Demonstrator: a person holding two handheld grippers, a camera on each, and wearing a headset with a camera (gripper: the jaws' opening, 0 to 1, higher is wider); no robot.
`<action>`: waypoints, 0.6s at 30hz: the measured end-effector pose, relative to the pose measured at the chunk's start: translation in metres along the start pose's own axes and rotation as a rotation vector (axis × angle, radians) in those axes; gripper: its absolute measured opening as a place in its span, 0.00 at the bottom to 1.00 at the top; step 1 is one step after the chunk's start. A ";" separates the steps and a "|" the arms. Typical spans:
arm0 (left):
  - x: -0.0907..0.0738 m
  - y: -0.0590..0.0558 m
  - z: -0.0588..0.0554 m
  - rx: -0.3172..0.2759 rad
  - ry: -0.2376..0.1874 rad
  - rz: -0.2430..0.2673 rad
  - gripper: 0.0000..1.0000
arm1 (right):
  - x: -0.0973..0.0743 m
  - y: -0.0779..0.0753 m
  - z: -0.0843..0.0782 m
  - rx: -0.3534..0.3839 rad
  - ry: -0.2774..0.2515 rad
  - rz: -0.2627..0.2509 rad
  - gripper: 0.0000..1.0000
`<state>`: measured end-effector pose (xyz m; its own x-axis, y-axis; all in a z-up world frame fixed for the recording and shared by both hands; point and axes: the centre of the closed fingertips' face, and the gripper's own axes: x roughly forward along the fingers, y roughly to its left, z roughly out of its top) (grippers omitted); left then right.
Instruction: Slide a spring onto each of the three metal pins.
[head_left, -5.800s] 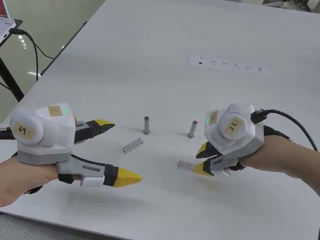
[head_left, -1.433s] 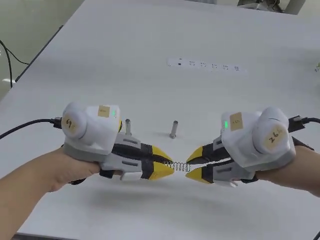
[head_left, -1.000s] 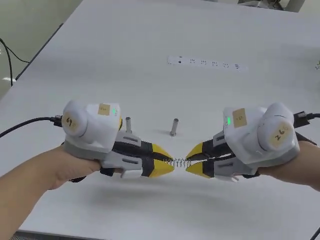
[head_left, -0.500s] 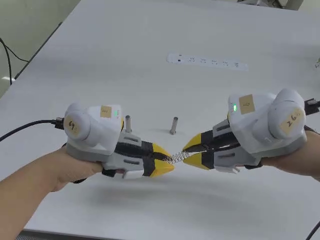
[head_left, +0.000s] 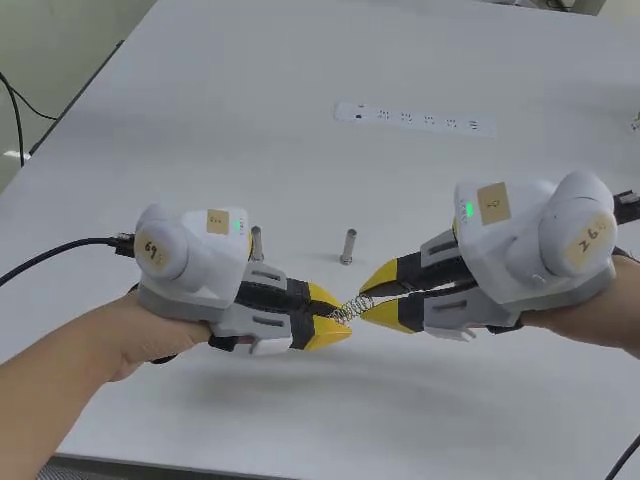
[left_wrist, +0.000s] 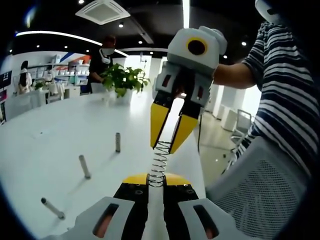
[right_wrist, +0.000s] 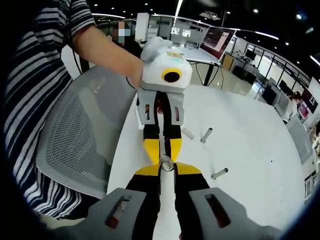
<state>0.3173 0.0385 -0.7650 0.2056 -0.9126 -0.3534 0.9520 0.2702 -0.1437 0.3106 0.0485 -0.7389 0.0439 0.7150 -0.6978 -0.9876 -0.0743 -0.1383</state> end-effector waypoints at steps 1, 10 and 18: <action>0.000 0.000 0.000 0.001 0.000 0.000 0.02 | 0.000 0.000 0.000 0.001 -0.001 0.001 0.06; -0.002 0.000 0.004 0.003 -0.014 0.001 0.02 | -0.004 -0.001 0.002 -0.025 0.018 -0.003 0.07; -0.002 -0.001 0.003 0.010 -0.010 0.007 0.02 | -0.003 -0.001 0.002 0.017 0.010 0.010 0.07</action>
<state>0.3166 0.0392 -0.7610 0.2146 -0.9137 -0.3450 0.9527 0.2736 -0.1320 0.3109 0.0482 -0.7353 0.0350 0.7073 -0.7060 -0.9904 -0.0700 -0.1192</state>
